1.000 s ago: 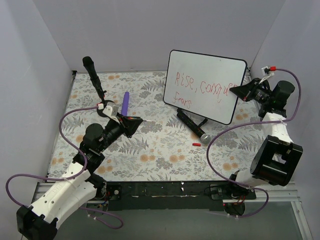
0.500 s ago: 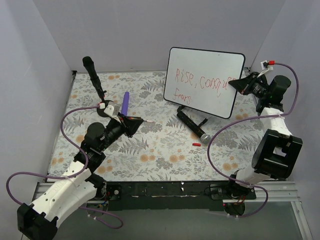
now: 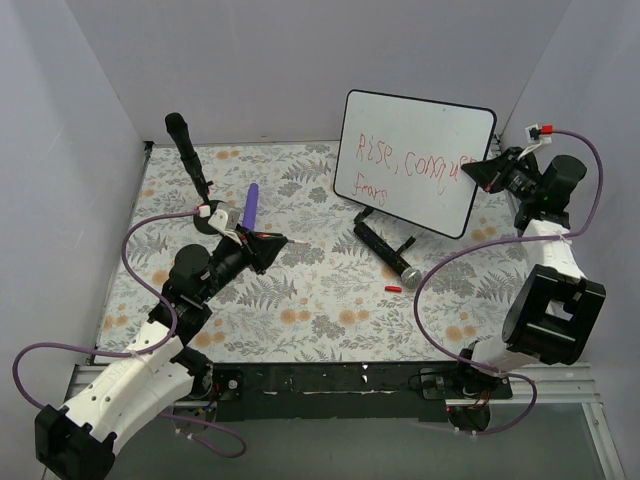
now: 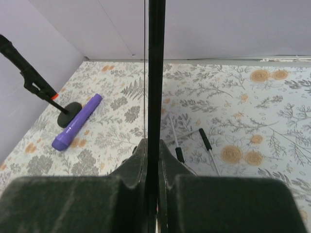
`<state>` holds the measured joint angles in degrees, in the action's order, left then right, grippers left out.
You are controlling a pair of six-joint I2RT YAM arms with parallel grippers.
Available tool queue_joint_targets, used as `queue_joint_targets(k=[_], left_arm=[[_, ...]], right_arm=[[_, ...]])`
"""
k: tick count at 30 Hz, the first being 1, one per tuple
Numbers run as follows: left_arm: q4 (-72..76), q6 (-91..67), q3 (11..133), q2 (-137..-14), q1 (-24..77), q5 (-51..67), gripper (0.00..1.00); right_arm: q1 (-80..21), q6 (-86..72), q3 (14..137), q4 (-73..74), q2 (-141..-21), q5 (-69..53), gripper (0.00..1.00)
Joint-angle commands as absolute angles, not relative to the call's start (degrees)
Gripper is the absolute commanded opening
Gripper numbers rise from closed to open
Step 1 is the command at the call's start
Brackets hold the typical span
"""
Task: Write a sentence on the whiteboard
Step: Put down the whiteboard on the whiteboard stand.
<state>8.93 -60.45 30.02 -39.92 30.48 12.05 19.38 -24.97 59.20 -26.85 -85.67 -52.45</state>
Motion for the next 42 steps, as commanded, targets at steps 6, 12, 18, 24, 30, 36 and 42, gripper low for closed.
queue_joint_targets(k=[6, 12, 18, 24, 30, 36, 42], left_arm=[[10.3, -60.8, 30.2, -39.2, 30.2, 13.2, 0.0], [10.5, -60.9, 30.1, -38.9, 30.2, 13.4, 0.0], [10.5, -61.0, 29.6, -38.4, 30.2, 13.6, 0.0], [10.5, -61.1, 29.6, -38.1, 30.2, 13.9, 0.0], [10.3, -61.0, 29.5, -37.7, 30.2, 13.8, 0.0], [10.4, -61.1, 29.4, -37.4, 30.2, 13.7, 0.0], [10.6, -60.9, 29.0, -37.4, 30.2, 13.8, 0.0]], right_arm=[[25.4, -15.0, 53.6, -27.7, -78.3, -61.8, 0.01], [25.8, -8.0, 49.0, -22.2, -76.6, -64.1, 0.01], [26.7, -0.1, 45.3, -15.3, -76.2, -64.9, 0.01], [27.7, 7.5, 44.8, -8.9, -78.9, -64.7, 0.01], [28.7, 10.7, 44.4, -7.0, -81.6, -63.7, 0.01], [29.5, 14.7, 44.2, -3.1, -83.1, -63.3, 0.04], [30.8, 18.2, 44.0, 1.6, -84.1, -63.9, 0.14]])
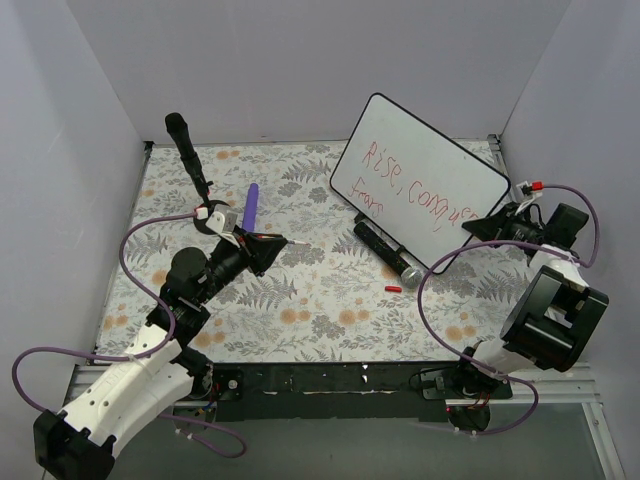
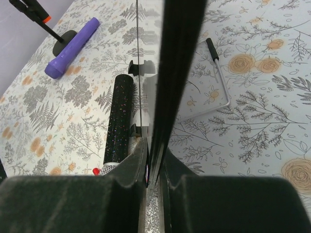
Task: Write a sentence on the whiteboard
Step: Put down the whiteboard on the whiteboard stand.
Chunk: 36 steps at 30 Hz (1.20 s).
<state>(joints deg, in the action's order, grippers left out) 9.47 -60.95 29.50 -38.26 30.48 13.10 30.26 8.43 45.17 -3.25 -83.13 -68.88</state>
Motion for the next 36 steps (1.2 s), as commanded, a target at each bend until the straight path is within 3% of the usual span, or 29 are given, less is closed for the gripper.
queue_joint_targets(k=[1, 11, 18, 31, 36], left_arm=[[10.7, -61.0, 28.8, -37.3, 30.2, 13.9, 0.0], [10.9, -61.1, 28.4, -36.6, 30.2, 14.1, 0.0], [10.8, -61.2, 28.2, -35.9, 30.2, 14.0, 0.0], [11.3, -62.0, 26.7, -35.9, 30.2, 14.2, 0.0], [11.7, -64.8, 24.7, -36.3, 30.2, 14.1, 0.0]], right_arm=[[30.9, 18.5, 43.9, 1.9, -83.9, -63.9, 0.16], [31.5, 19.0, 44.0, 3.1, -82.7, -64.0, 0.42], [31.6, 18.6, 43.9, 2.7, -82.7, -62.7, 0.45], [31.6, 20.2, 43.6, 4.0, -81.2, -61.6, 0.64], [31.7, 21.4, 44.3, 6.1, -79.5, -60.9, 0.75]])
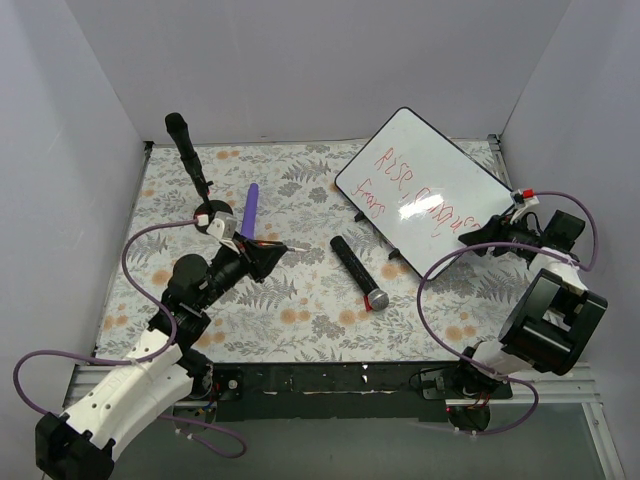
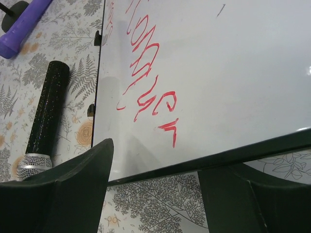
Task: Write a sentence on the whiteboard
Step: Put down the whiteboard on the whiteboard stand, then pick up the pen cap from the center of the board.
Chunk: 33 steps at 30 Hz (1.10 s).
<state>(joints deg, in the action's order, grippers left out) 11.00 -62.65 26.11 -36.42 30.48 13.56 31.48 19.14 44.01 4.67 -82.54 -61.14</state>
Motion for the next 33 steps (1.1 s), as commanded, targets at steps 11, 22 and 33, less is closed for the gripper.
queue_joint_targets(k=[11, 22, 33], left_arm=[[11.5, -69.0, 22.9, -38.2, 30.2, 15.2, 0.0], [10.4, -71.4, 23.5, -37.8, 30.3, 16.3, 0.0], [12.3, -77.3, 21.4, -37.9, 30.3, 18.5, 0.0]], right_arm=[[33.8, 33.5, 46.7, 23.4, -73.0, -57.1, 0.83], [38.5, 53.2, 47.7, 44.6, -63.1, -55.6, 0.82], [15.1, 55.6, 49.4, 53.6, -56.1, -47.7, 0.77]])
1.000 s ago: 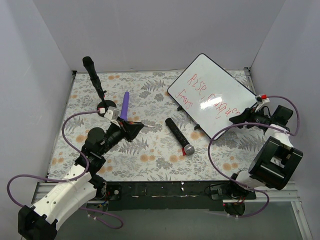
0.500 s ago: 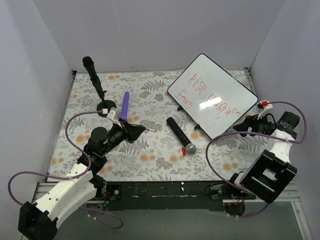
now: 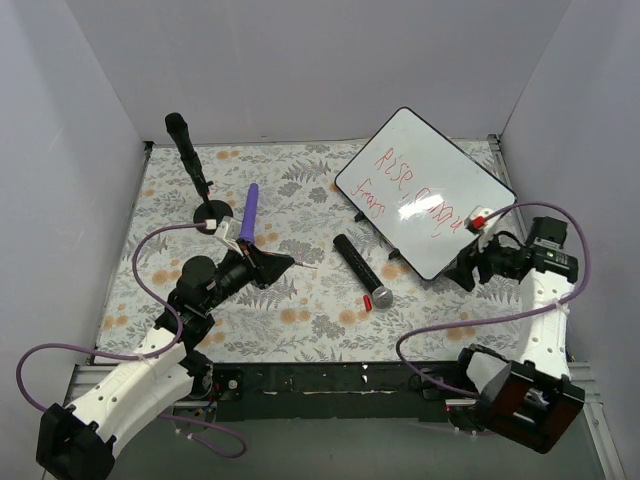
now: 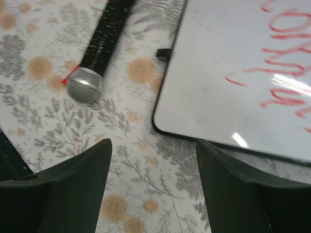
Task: Write a sentence on the whiteboard
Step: Pick up the pen cap from the center of the board.
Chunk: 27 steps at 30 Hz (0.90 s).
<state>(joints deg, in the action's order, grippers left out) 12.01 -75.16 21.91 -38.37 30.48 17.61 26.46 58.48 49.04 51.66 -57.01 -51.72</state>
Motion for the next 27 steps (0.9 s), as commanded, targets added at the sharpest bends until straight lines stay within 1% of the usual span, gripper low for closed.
queue_joint_targets(k=[1, 2, 4, 5, 6, 8, 10, 11, 14, 20, 22, 27], left_arm=[[12.0, -77.7, 21.4, -37.4, 30.2, 18.2, 0.0], [11.0, -77.9, 21.4, -37.4, 30.3, 17.9, 0.0], [9.8, -78.3, 21.2, -36.9, 30.2, 16.8, 0.0], [9.0, -78.9, 21.0, -36.5, 30.2, 16.4, 0.0], [8.4, -79.3, 20.9, -36.1, 30.2, 16.0, 0.0], [6.9, -80.1, 20.5, -35.4, 30.3, 14.3, 0.0], [5.9, -80.9, 20.0, -34.9, 30.3, 12.1, 0.0], [5.4, -81.5, 19.5, -34.5, 30.2, 11.5, 0.0], [4.8, -83.7, 18.7, -33.7, 30.3, 9.6, 0.0], [4.5, -84.2, 18.9, -35.2, 30.3, 7.7, 0.0], [5.3, -84.1, 19.2, -36.2, 30.2, 7.9, 0.0], [5.9, -83.7, 18.9, -37.0, 30.2, 8.3, 0.0]], right_arm=[[11.8, 52.6, 48.7, 50.8, -55.6, -46.9, 0.76], [4.4, 49.4, 48.0, 48.3, -55.4, -44.9, 0.76], [-4.6, 42.4, 46.8, 41.9, -55.7, -41.8, 0.75], [-12.4, 41.1, 46.9, 40.9, -56.5, -40.3, 0.75], [-15.5, 39.4, 47.2, 39.9, -58.8, -40.3, 0.74], [-21.4, 39.4, 48.9, 40.7, -61.9, -40.6, 0.7], [-25.7, 38.0, 50.1, 40.0, -66.1, -38.5, 0.62], [-29.8, 37.3, 49.9, 39.1, -67.2, -37.5, 0.62], [-36.4, 33.0, 47.7, 34.2, -70.5, -36.0, 0.61], [-41.7, 27.8, 44.3, 27.7, -73.7, -30.7, 0.64], [-41.7, 26.9, 43.8, 26.4, -74.4, -30.5, 0.64], [-42.7, 26.2, 44.6, 26.6, -78.0, -25.1, 0.66]])
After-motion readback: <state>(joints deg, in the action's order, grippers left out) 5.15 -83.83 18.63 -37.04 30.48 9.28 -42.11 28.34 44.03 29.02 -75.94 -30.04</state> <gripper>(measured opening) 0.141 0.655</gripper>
